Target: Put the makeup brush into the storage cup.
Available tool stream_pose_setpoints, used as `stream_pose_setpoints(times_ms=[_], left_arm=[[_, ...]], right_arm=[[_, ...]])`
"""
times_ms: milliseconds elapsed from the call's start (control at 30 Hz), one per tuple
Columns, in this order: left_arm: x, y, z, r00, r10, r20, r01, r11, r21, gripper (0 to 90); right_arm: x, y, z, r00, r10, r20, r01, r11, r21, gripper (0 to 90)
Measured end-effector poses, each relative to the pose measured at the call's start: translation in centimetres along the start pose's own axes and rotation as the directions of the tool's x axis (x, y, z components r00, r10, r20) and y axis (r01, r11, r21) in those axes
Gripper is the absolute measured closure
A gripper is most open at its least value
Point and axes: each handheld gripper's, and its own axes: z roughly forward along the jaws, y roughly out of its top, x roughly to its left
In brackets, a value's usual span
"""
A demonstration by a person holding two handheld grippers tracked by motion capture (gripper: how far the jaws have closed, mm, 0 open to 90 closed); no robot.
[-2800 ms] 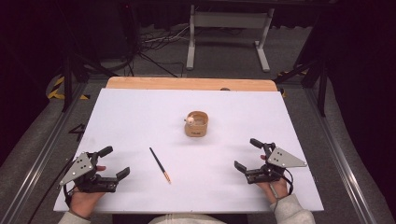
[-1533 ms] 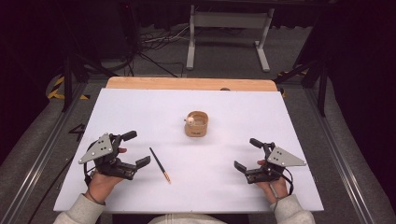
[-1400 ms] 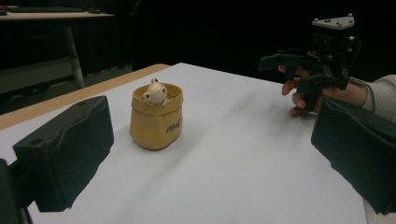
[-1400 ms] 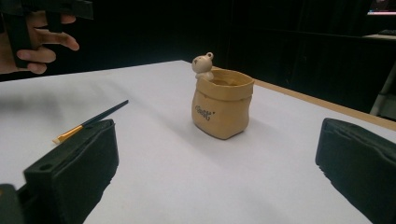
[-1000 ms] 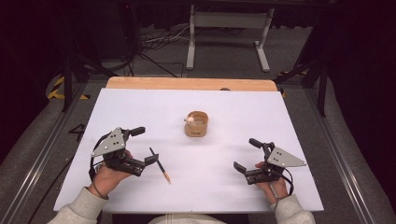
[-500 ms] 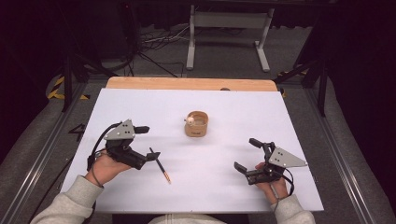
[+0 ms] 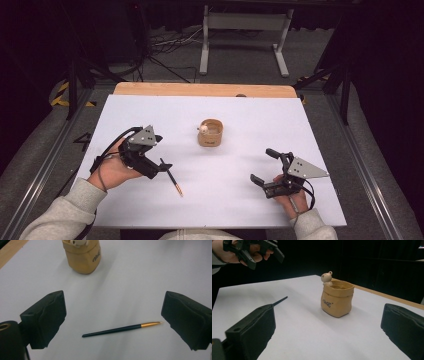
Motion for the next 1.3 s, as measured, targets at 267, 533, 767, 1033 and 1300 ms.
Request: stream_pose_setpoints(times_ms=[267, 533, 767, 1033, 1300], left_arm=[[0.2, 0.9, 0.8, 0.9996, 0.026, 0.006, -0.027, 0.9937, 0.109, 4.2], [0.3, 1.7, 1.5, 0.9984, 0.055, 0.011, -0.056, 0.9782, 0.2, 3.0], [0.5, 1.7, 2.7, 0.9967, 0.076, 0.03, -0.081, 0.9573, 0.277, 2.8], [0.5, 1.4, 4.3, 0.9938, 0.081, 0.077, -0.104, 0.9204, 0.377, 3.3], [0.3, 1.1, 5.4, 0.9882, 0.107, 0.109, -0.143, 0.9035, 0.404, 4.7]], right_arm=[[-0.1, 0.0, 0.0, 0.9997, 0.015, -0.021, -0.015, 1.0, 0.003, 0.2], [-0.1, 0.0, 0.1, 0.9995, 0.014, -0.027, -0.014, 1.0, 0.006, 0.2], [-0.1, 0.0, 0.1, 0.9994, 0.017, -0.031, -0.016, 1.0, 0.005, 0.1], [-0.1, 0.0, 0.0, 0.9992, 0.018, -0.035, -0.018, 1.0, 0.004, 0.2], [-0.1, 0.0, 0.1, 0.9988, 0.024, -0.044, -0.024, 1.0, 0.008, 0.2]])
